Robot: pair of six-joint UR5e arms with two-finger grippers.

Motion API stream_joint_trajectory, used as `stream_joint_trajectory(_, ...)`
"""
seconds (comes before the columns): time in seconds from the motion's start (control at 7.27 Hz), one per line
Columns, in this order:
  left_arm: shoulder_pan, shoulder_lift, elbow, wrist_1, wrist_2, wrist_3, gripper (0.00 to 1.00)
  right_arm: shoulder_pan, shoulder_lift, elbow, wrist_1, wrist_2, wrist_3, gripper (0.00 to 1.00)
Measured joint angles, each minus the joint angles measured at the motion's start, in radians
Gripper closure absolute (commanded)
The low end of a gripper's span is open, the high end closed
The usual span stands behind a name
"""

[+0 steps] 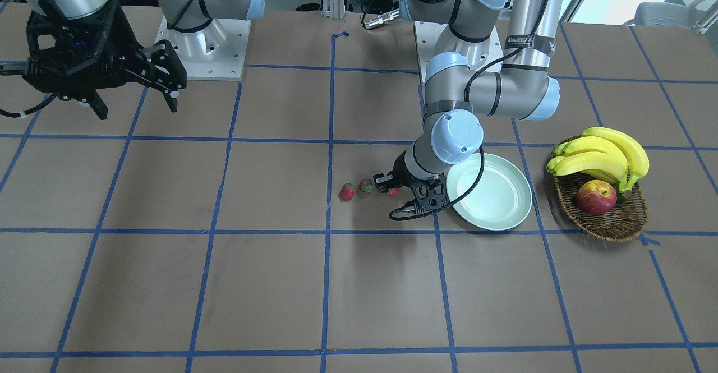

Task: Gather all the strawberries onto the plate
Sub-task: 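Grasp a strawberry with the left gripper and drop it on the plate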

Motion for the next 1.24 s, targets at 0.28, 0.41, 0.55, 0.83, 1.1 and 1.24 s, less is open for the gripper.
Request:
stream_joint_trajectory(0.28,0.009,0.027,0.069,-0.087,0.07,0.018,1.0,-0.001,-0.001,-0.001,0.001,0.0,0.0,0.0)
stream_joint_trajectory(0.41,0.025,0.041,0.125,-0.17,0.129,0.05,1.0,-0.001,-0.001,-0.001,0.002,0.0,0.0,0.0)
stream_joint_trajectory(0.55,0.055,0.052,0.171,-0.242,0.193,0.106,1.0,-0.001,-0.001,-0.001,0.003,0.0,0.0,0.0)
stream_joint_trajectory(0.83,0.165,0.072,0.197,-0.313,0.273,0.22,1.0,-0.001,-0.001,0.0,0.003,0.0,0.0,0.0)
stream_joint_trajectory(1.1,0.279,0.076,0.182,-0.327,0.291,0.378,1.0,0.0,-0.001,0.0,0.004,0.0,0.0,0.0)
stream_joint_trajectory(1.24,0.321,0.071,0.164,-0.327,0.307,0.442,1.0,0.0,-0.001,0.0,0.004,0.0,0.0,0.0)
